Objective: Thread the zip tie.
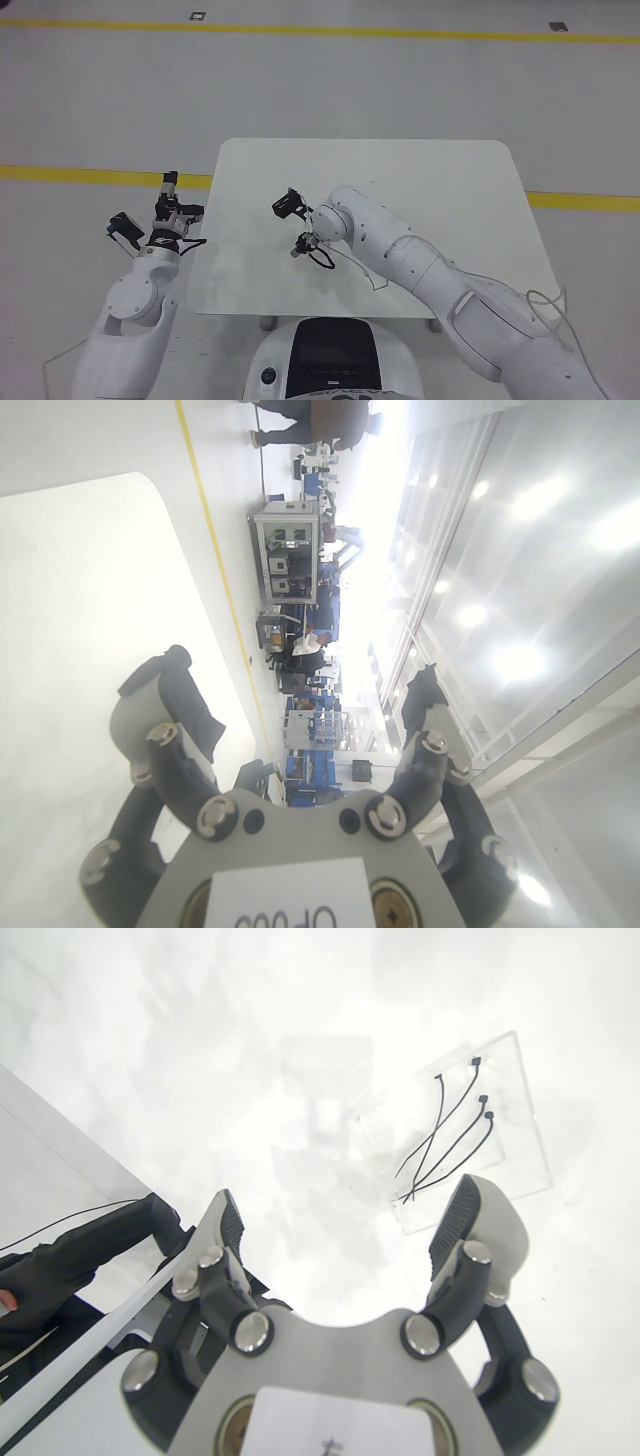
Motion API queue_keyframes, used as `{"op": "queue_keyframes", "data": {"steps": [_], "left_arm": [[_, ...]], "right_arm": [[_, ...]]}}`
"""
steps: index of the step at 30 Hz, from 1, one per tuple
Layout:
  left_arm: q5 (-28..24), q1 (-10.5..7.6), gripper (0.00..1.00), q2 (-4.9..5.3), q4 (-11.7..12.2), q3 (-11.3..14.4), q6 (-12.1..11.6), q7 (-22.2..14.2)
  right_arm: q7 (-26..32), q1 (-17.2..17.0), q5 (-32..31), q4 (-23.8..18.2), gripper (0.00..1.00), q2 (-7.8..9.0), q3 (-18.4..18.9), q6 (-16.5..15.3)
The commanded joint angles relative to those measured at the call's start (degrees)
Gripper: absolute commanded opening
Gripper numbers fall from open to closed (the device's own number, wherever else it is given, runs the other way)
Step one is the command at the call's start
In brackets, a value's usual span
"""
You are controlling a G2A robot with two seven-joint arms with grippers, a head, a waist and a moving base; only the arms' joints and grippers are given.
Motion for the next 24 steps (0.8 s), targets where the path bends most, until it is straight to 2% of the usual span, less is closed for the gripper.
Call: {"op": "queue_keyframes", "data": {"steps": [1, 10, 13, 24], "left_arm": [[0.0, 0.00, 1.00, 0.00, 0.0, 0.0, 0.0, 0.0], [0.0, 0.00, 1.00, 0.00, 0.0, 0.0, 0.0, 0.0], [0.0, 0.00, 1.00, 0.00, 0.0, 0.0, 0.0, 0.0], [0.0, 0.00, 1.00, 0.00, 0.0, 0.0, 0.0, 0.0]], "right_arm": [[-1.0, -0.5, -0.8, -0.2, 1.00, 0.00, -0.2, 0.5], [-1.6, -0.7, -4.0, -1.8, 1.00, -0.89, -0.4, 7.2], [-3.4, -1.0, -5.5, -2.2, 1.00, -0.97, -0.5, 6.4], [-3.5, -1.2, -5.4, -1.9, 1.00, -0.98, -0.5, 6.4]]}}
